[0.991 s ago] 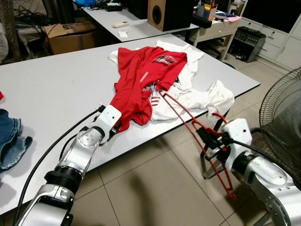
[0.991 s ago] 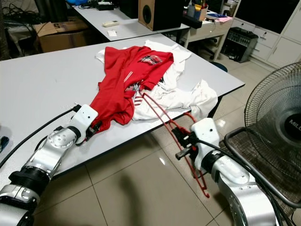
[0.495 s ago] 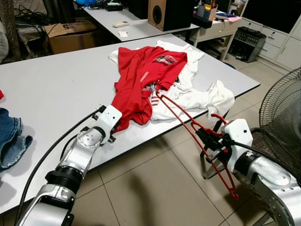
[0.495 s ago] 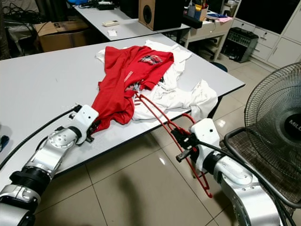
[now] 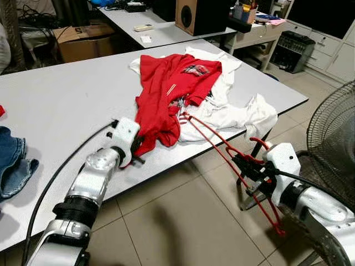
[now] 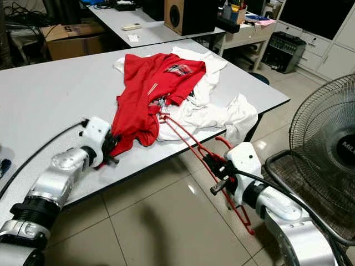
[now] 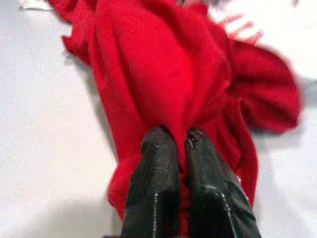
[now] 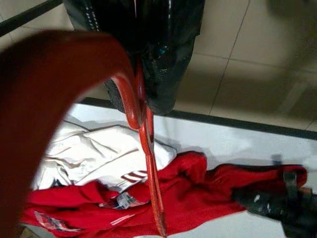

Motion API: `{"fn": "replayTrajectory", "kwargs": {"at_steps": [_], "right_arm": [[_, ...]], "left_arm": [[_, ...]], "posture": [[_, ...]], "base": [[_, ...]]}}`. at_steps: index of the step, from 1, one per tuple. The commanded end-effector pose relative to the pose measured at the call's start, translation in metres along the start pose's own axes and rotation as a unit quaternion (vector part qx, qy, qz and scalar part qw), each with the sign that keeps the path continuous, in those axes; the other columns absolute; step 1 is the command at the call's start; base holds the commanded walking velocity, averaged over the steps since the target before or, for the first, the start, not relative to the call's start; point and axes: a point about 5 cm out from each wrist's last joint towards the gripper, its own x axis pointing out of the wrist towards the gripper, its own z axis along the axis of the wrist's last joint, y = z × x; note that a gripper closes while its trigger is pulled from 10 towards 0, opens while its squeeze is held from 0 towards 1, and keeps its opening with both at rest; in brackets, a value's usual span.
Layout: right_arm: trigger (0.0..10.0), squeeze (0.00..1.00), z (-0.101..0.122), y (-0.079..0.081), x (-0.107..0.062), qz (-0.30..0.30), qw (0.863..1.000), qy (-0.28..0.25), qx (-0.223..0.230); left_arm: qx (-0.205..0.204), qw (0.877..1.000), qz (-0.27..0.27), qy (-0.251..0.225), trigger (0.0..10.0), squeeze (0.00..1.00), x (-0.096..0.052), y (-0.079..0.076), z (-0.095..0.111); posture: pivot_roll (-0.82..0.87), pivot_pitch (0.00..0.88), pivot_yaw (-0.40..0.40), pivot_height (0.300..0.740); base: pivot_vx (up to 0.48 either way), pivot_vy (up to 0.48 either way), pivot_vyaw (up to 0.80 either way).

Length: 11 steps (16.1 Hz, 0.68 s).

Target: Hang hanger

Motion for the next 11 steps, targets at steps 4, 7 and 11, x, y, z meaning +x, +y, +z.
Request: {"fn": "replayTrajectory", "kwargs": {"at_steps": [4,7,11], "right_arm": [[10.0,0.0,0.006,-0.007,-0.007,0.001,1.0,-0.016,-0.016],[10.0,0.0,0.016,-0.005,-0.005,-0.002,0.998,-0.052,-0.022],[10.0,0.0,0.018,0.003,-0.006,0.007,0.998,-0.052,-0.027]], "left_arm": [[-0.139,0.983,-0.067,-0.098,0.0,0.0,-0.008,-0.003,0.049],[-0.122,0.976,-0.099,-0.152,0.0,0.0,-0.018,-0.001,0.081],[-0.065,0.985,-0.059,-0.148,0.0,0.0,-0.021,0.01,0.09]], "posture": [[-0.04,0.0,-0.046,0.74],[-0.04,0.0,-0.046,0.74],[-0.04,0.0,-0.025,0.74]], "base": [[0.0,0.0,0.0],[0.0,0.0,0.0],[0.0,0.0,0.0]]}}
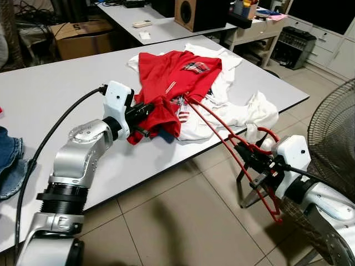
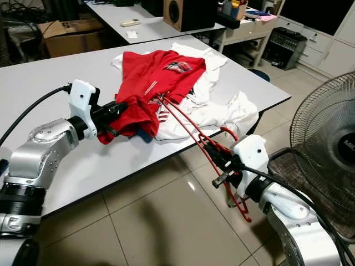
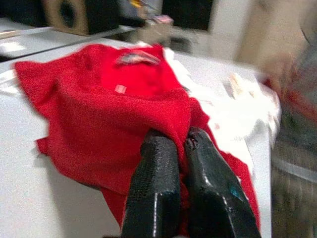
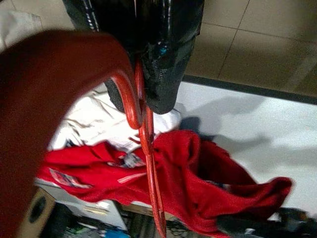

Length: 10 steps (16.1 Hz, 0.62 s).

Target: Hang hanger

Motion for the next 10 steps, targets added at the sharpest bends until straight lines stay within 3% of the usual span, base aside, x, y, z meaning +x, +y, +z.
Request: {"fn": "replayTrajectory", "kwargs": {"at_steps": [1,3,5,7,10], "right_arm": [[10.0,0.0,-0.011,0.003,-0.003,0.006,0.999,0.039,-0.003],[10.0,0.0,-0.023,-0.001,-0.005,-0.018,0.998,0.065,-0.01],[10.0,0.0,-0.025,-0.004,-0.008,-0.035,0.997,0.069,-0.002],[10.0,0.0,-0.027,-0.001,-0.008,-0.025,0.997,0.075,-0.006],[10.0,0.0,-0.019,0.014,-0.001,0.027,0.999,0.038,0.007]], "left_arm": [[-0.047,0.998,0.042,-0.03,0.0,0.0,0.001,0.009,0.011],[-0.184,0.977,0.058,-0.089,0.0,0.0,-0.001,0.015,0.019],[-0.251,0.958,0.025,-0.134,0.0,0.0,-0.004,0.014,0.03],[-0.253,0.957,0.007,-0.143,0.0,0.0,-0.004,0.014,0.035],[-0.244,0.959,-0.013,-0.144,0.0,0.0,-0.002,0.007,0.046]], "posture": [[-0.04,0.0,-0.018,0.74],[-0.04,0.0,-0.012,0.74],[-0.03,0.0,-0.01,0.74],[-0.03,0.0,-0.008,0.74],[-0.02,0.0,-0.009,0.74]], "base": [[0.0,0.0,0.0],[0.0,0.0,0.0],[0.0,0.0,0.0],[0.0,0.0,0.0],[0.0,0.0,0.0]]}}
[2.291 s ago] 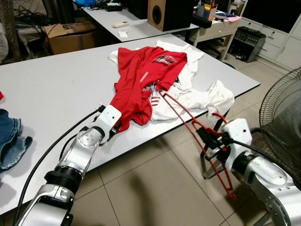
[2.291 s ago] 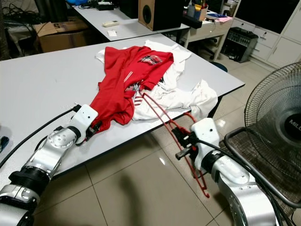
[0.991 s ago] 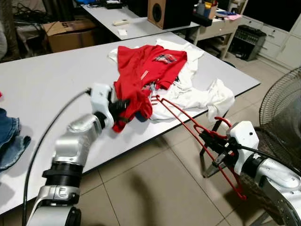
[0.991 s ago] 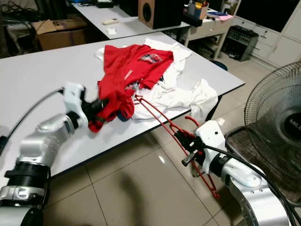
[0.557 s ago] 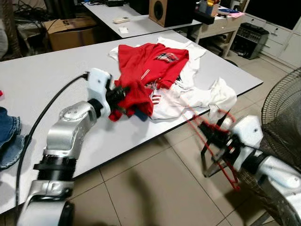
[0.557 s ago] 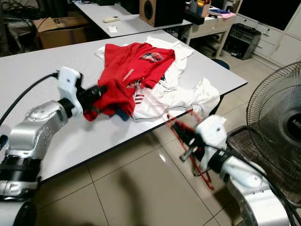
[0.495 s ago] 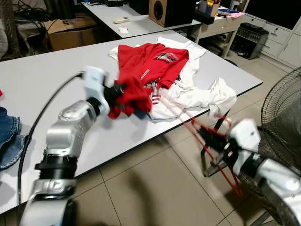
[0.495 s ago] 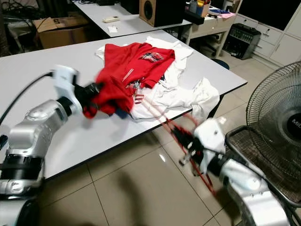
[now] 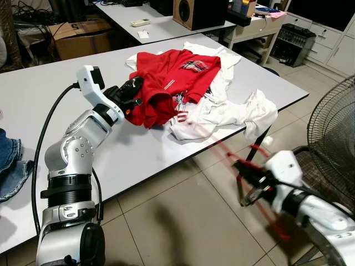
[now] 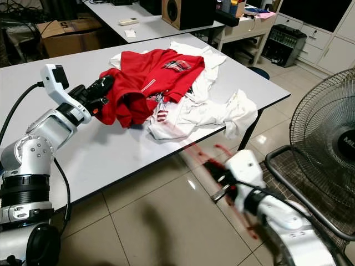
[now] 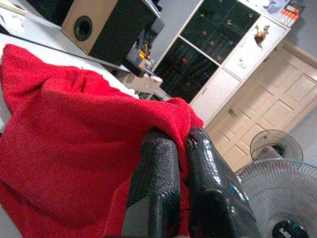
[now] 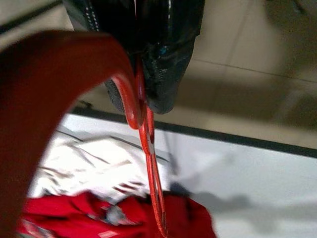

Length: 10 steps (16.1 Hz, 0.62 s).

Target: Hang hanger

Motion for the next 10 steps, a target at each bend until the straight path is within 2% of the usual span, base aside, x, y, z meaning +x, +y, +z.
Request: {"fn": "replayTrajectory", "kwargs": {"at_steps": [1,4,6,7,8,10], "right_arm": [[10.0,0.0,0.01,0.003,0.006,0.021,0.999,-0.024,-0.012],[10.0,0.0,0.012,-0.004,0.025,0.014,0.999,-0.024,-0.021],[10.0,0.0,0.009,-0.019,0.043,-0.03,0.999,-0.003,-0.029],[10.0,0.0,0.003,-0.035,0.055,-0.066,0.997,0.018,-0.033],[10.0,0.0,0.003,-0.035,0.055,-0.066,0.997,0.018,-0.033],[10.0,0.0,0.015,-0.051,0.07,-0.091,0.996,-0.016,-0.019]], "left_arm": [[0.024,0.999,-0.046,-0.014,0.0,0.0,0.005,-0.019,0.017],[0.041,0.996,-0.073,-0.011,0.0,0.0,0.005,-0.027,0.026],[0.063,0.995,-0.08,0.01,0.0,0.0,0.002,-0.028,0.028],[0.07,0.994,-0.079,0.02,0.0,0.0,-0.002,-0.026,0.028],[0.07,0.994,-0.079,0.02,0.0,0.0,-0.002,-0.026,0.028],[0.085,0.994,-0.061,0.029,0.0,0.0,-0.004,-0.019,0.03]], "posture": [[-0.01,0.0,-0.01,0.74],[0.02,0.0,-0.027,0.74],[0.03,0.0,-0.034,0.74],[0.03,0.0,-0.038,0.74],[0.03,0.0,-0.038,0.74],[0.04,0.0,-0.041,0.74]], "base": [[0.0,0.0,0.0],[0.0,0.0,0.0],[0.0,0.0,0.0],[0.0,0.0,0.0],[0.0,0.0,0.0],[0.0,0.0,0.0]]}}
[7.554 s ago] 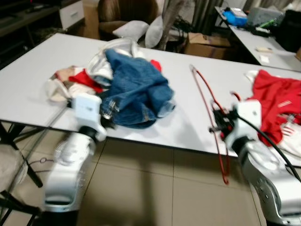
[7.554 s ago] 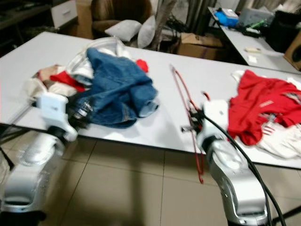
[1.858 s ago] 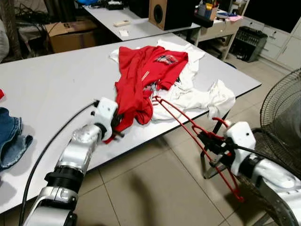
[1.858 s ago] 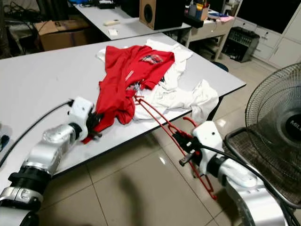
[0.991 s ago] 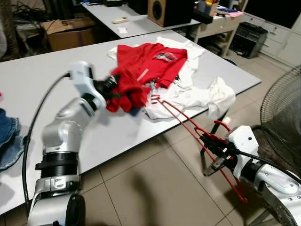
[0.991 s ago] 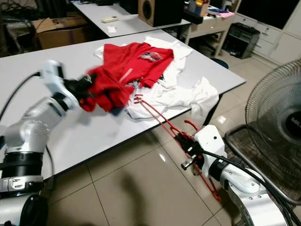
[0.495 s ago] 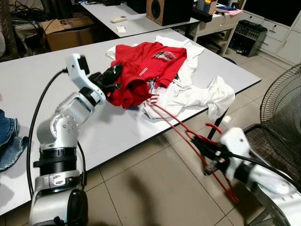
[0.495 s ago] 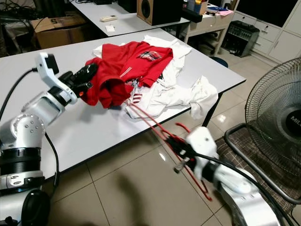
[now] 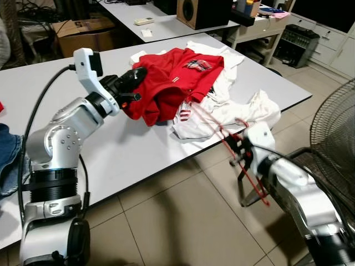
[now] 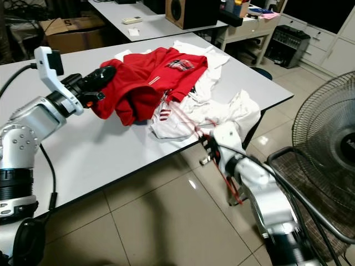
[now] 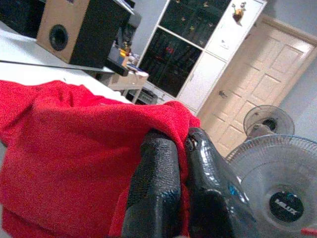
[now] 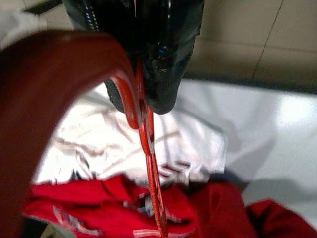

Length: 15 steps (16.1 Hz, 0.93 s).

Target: Hang hanger

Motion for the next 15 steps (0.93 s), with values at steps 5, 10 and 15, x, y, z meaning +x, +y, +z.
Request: {"fn": "replayTrajectory", "kwargs": {"at_steps": [5,10,15], "right_arm": [[10.0,0.0,0.036,-0.028,0.004,-0.042,0.994,-0.103,-0.007],[10.0,0.0,0.022,-0.022,-0.025,0.004,0.996,-0.082,-0.018],[10.0,0.0,0.001,0.002,-0.052,0.048,0.998,-0.045,0.001]], "left_arm": [[0.048,0.997,0.061,0.005,0.0,0.0,-0.001,0.012,0.003],[0.182,0.968,0.056,0.163,0.0,0.0,-0.013,0.013,-0.049],[0.307,0.903,0.169,0.25,10.0,1.0,-0.046,0.053,-0.087]], "posture": [[0.03,0.0,-0.046,0.74],[0.02,0.0,-0.049,0.74],[0.0,0.0,-0.041,0.74]], "base": [[0.0,0.0,0.0],[0.0,0.0,0.0],[0.0,0.0,0.0]]}}
